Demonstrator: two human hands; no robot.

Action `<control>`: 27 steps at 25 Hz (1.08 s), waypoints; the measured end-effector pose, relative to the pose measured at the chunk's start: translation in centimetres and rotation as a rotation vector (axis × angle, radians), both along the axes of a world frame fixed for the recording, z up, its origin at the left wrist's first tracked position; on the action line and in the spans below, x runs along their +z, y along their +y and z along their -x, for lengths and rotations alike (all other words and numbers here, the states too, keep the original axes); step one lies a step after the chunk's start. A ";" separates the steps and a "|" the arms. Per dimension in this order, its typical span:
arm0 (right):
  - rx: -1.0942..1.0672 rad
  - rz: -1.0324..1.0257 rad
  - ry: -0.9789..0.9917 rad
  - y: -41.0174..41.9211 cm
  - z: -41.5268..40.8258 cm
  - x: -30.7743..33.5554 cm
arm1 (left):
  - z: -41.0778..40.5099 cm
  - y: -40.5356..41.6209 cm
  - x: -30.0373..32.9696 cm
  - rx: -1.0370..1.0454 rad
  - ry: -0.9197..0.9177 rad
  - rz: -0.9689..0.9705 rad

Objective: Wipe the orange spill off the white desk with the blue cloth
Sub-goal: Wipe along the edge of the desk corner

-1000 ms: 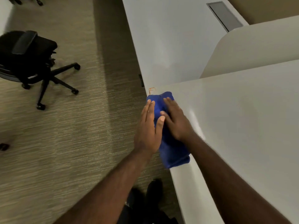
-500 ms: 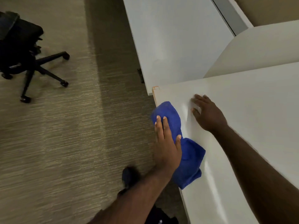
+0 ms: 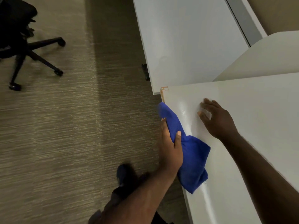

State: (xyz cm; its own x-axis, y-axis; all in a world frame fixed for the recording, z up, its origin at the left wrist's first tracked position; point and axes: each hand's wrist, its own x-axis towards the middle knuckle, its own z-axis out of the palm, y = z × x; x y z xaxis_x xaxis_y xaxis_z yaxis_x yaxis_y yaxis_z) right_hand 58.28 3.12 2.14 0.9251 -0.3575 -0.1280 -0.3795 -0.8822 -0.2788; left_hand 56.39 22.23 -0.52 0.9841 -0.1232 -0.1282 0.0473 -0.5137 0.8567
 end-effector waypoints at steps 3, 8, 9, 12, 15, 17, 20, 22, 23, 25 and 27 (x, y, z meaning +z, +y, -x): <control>-0.004 0.007 -0.001 0.2 0.0 -0.2 | -1.3 -0.3 -0.6 -0.001 -0.014 0.084; -0.051 -0.012 0.013 0.2 -0.4 0.0 | -6.7 -1.1 -1.0 0.012 0.085 0.293; -0.046 -0.012 0.020 0.3 -0.4 0.0 | -5.6 -0.8 -1.0 0.014 0.038 0.222; -0.034 -0.003 0.030 0.3 -0.4 0.1 | -1.3 0.3 -1.1 -0.002 -0.046 0.113; -0.070 -0.026 0.023 0.3 -0.6 0.2 | -3.5 -0.2 -1.2 -0.043 -0.025 0.150; -0.092 -0.037 0.021 0.4 -0.7 0.2 | -6.9 -0.7 -0.7 -0.065 0.041 0.237; -0.114 -0.046 0.026 0.3 -0.7 0.1 | -8.5 -0.9 -0.8 -0.074 0.060 0.268; -0.122 -0.056 0.026 0.3 -0.6 0.2 | -6.0 -0.4 -0.7 -0.056 -0.003 0.153; -0.124 -0.058 0.026 0.3 -0.6 0.3 | -4.6 -0.1 -0.6 -0.047 -0.020 0.146; -0.134 -0.060 0.024 0.3 -0.6 0.2 | -3.8 0.1 -1.1 -0.051 -0.029 0.201; -0.136 -0.069 0.025 0.3 -0.6 0.1 | -6.3 -0.5 -1.4 -0.061 -0.010 0.249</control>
